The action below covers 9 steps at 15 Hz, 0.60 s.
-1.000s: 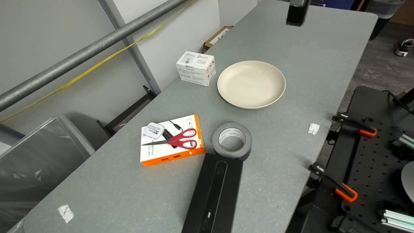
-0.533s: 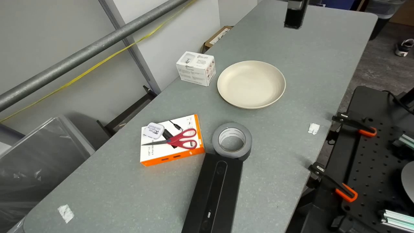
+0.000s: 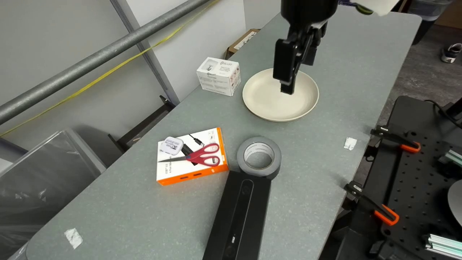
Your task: Put the masking tape on the plate
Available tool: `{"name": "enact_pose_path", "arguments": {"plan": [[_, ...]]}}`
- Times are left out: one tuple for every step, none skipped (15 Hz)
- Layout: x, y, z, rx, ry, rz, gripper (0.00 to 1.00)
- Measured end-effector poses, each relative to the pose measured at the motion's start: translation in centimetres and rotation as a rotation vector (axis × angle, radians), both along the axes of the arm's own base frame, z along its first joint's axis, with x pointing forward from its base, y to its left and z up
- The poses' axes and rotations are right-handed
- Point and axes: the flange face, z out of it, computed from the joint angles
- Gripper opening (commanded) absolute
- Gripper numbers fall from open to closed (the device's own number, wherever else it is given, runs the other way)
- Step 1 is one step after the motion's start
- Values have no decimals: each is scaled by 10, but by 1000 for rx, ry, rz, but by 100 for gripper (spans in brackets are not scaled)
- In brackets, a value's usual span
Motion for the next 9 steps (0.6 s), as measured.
{"name": "enact_pose_path", "arguments": {"plan": [[3,0,-6,0,9,0,100],[4,0,-7,0,14,0,100],[5,0,-7,0,13,0,100],[6,0,-6,0,10,0,100],[6,0,-5,1,10,0,100],[6,1,-7,2,14,-1,100],[7,2,-12,4,23,-1,100],[9,4,-21,5,30,-6,100],[12,8,-33,4,32,-15,100]]}}
